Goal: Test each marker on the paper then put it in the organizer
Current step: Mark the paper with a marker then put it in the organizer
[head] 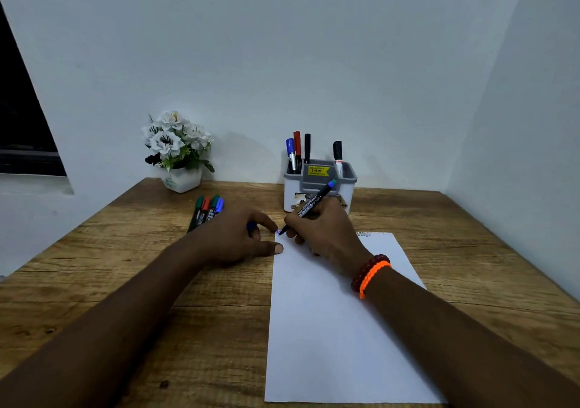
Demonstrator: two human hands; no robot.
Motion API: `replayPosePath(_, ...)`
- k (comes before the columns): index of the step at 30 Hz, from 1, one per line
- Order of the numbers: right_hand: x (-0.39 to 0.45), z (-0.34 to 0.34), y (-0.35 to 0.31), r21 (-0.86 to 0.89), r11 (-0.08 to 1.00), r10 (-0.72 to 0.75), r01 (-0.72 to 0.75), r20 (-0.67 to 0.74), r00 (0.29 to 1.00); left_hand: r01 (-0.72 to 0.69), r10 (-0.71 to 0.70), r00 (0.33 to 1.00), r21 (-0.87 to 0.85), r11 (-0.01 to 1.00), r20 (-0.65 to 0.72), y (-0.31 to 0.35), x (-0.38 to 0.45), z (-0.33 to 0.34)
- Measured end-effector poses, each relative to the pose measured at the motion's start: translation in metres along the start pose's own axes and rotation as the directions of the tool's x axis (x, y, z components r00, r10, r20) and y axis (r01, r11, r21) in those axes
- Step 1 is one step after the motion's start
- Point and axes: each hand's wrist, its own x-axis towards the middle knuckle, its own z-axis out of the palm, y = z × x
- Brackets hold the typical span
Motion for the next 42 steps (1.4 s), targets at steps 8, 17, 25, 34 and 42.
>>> replayPosePath(8,0.0003,0.0005,0.0001,0.012,1.000,-0.001,0.001,0.016,1.000,0.001,-0.001,1.000,-0.003,1.000,-0.004,-0.0018,0.0005,0.0007)
replayPosePath(17,-0.0005,0.0006,-0.0009,0.000,1.000,-0.020,0.020,0.026,0.999,-0.004,0.004,1.000,-0.007,1.000,-0.002,-0.0019,0.0006,0.0006)
replayPosePath(25,0.0022,0.0016,0.0002,-0.019,1.000,-0.010,0.011,0.014,1.000,-0.013,0.013,1.000,-0.007,1.000,-0.008,-0.0038,0.0020,0.0007)
replayPosePath(34,0.0009,0.0017,0.0012,-0.027,1.000,-0.009,0.009,-0.005,1.000,-0.006,0.005,1.000,-0.014,1.000,-0.009,-0.0074,0.0040,0.0025)
replayPosePath(42,0.0023,0.0021,0.0010,-0.035,0.999,0.003,-0.004,-0.024,1.000,0.011,-0.011,1.000,-0.028,1.000,-0.006,-0.0065,0.0033,0.0024)
